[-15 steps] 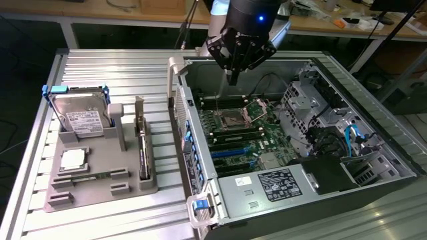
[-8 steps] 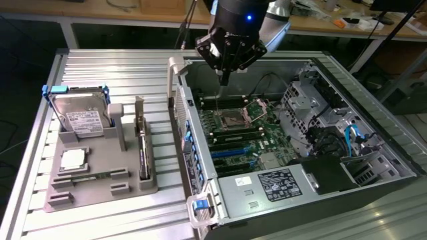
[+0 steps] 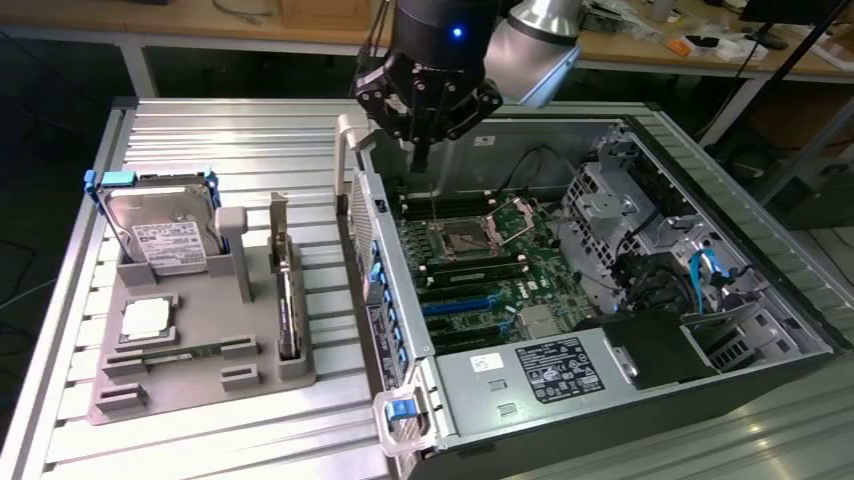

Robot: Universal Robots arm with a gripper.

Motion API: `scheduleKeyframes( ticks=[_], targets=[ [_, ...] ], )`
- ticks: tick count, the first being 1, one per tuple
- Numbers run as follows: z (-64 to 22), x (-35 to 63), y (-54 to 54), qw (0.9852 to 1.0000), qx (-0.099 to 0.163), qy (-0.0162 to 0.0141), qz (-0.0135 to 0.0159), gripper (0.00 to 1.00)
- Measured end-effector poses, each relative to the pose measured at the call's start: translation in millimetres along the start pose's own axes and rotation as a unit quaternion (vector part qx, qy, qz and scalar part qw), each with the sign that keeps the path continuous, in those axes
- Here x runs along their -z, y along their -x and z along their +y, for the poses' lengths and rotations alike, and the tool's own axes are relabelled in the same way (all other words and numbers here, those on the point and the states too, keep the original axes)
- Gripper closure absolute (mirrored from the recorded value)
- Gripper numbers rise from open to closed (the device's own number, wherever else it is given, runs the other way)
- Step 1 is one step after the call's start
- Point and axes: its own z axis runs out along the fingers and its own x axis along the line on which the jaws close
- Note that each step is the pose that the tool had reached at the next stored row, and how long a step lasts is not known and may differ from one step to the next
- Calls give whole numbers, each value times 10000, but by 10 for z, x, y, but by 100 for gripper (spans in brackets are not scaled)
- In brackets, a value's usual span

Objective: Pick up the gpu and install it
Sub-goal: 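Reach for the gpu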

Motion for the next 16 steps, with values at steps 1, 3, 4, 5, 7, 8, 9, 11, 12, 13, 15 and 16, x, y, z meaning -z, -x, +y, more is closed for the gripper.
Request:
scheduleKeyframes(
  ticks=[1,3,4,5,7,8,9,11,12,13,15,16],
  targets=[
    [-3,1,-39,10000,0,0,0,89],
    [-9,3,-112,10000,0,0,0,89],
    [-12,4,-155,10000,1,1,0,89],
    [-15,5,-196,10000,0,1,0,89],
    [-22,8,-284,10000,0,0,0,89],
    [-25,9,-324,10000,1,0,0,89],
    [-28,9,-367,10000,0,1,0,89],
    [-34,12,-446,10000,0,1,0,89],
    [-36,13,-481,10000,0,0,0,89],
    [-40,14,-521,10000,1,1,0,89],
    [-46,16,-601,10000,0,3,0,89],
    [-49,17,-640,10000,0,3,0,89]
  ],
)
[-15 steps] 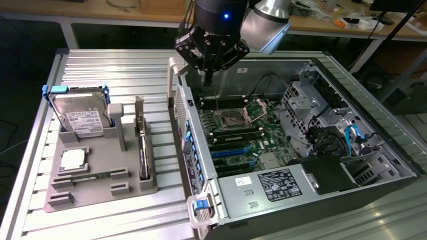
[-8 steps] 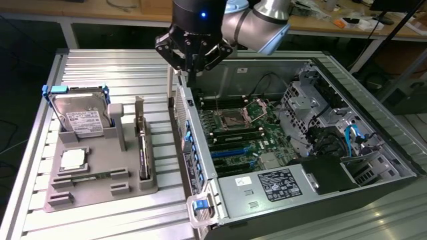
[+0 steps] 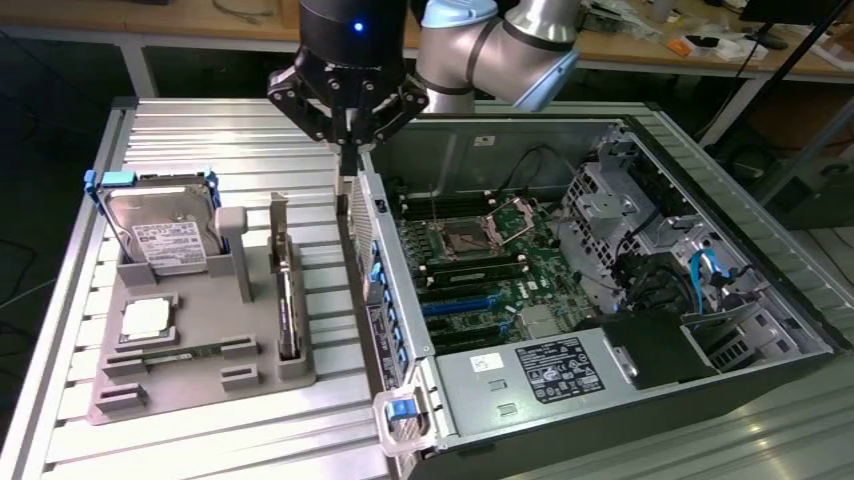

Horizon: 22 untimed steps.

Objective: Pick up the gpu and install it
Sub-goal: 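Reach for the gpu, then pick up the gpu and move the gpu toward the slot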

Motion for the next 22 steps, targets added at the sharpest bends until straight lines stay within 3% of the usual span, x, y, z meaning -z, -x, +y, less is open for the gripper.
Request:
scheduleKeyframes(
  ticks=[16,19,22],
  targets=[
    [-51,17,-650,10000,0,1,0,89],
    [-57,19,-724,10000,0,1,1,89],
    [-58,18,-728,10000,1,1,0,89]
  ],
)
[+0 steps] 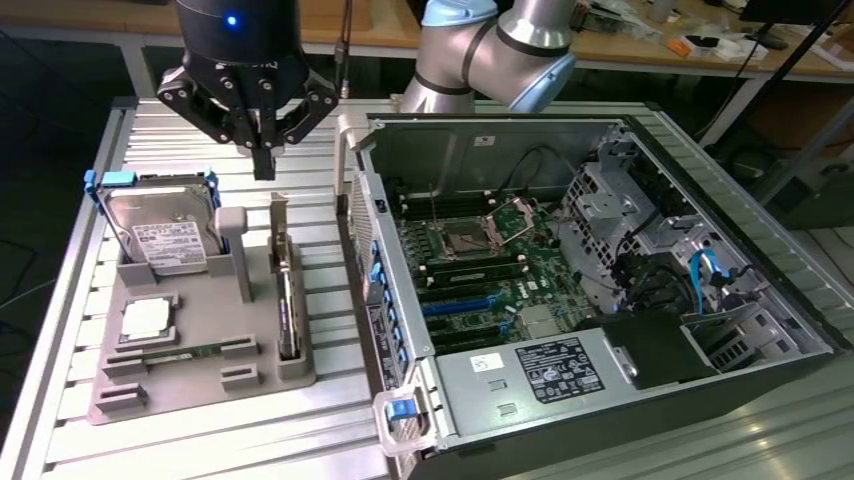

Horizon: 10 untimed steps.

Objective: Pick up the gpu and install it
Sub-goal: 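Pick up the gpu and move the gpu toward the slot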

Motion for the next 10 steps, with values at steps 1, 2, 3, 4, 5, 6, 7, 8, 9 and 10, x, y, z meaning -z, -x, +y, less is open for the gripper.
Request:
scheduleKeyframes(
  ticks=[1,2,3,4,5,6,7,8,9,10],
  targets=[
    [0,0,0,10000,0,0,0,89],
    [0,0,0,10000,0,0,0,89],
    [0,0,0,10000,0,0,0,89],
    [0,0,0,10000,0,0,0,89],
    [0,0,0,10000,0,0,0,89],
    [0,0,0,10000,0,0,0,89],
    [0,0,0,10000,0,0,0,89],
    [0,0,0,10000,0,0,0,89],
    [0,0,0,10000,0,0,0,89],
    [0,0,0,10000,0,0,0,89]
  ],
)
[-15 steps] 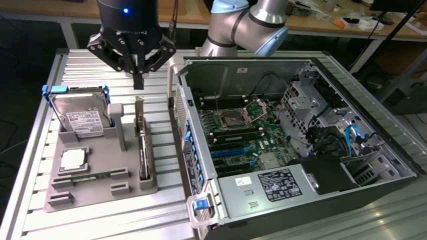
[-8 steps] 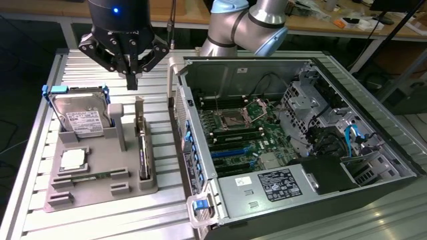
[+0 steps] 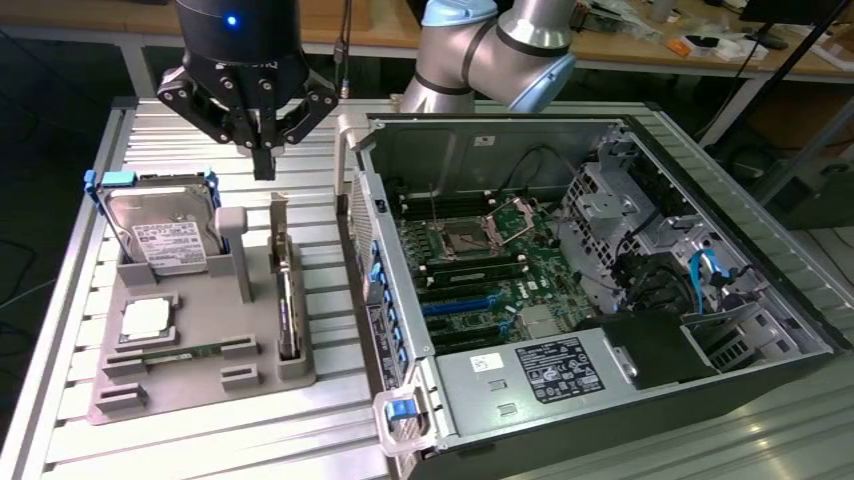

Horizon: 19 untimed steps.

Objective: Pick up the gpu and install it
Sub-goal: 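Pick up the gpu and move the gpu toward the slot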

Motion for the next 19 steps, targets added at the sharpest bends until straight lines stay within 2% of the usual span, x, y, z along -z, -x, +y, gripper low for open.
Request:
scheduleKeyframes(
  ticks=[2,4,5,8,9,10,11,12,19],
  targets=[
    [0,0,0,10000,0,0,0,89],
    [0,0,0,10000,0,0,0,76],
    [0,0,0,10000,0,0,0,76],
    [0,0,0,10000,0,0,0,58],
    [0,0,0,10000,0,0,0,58],
    [0,0,0,10000,2,0,0,52],
    [1,-1,0,10000,25,-6,0,52],
    [0,-2,0,9999,100,-19,5,46],
    [0,-21,-1,9991,420,-65,55,46]
  ],
)
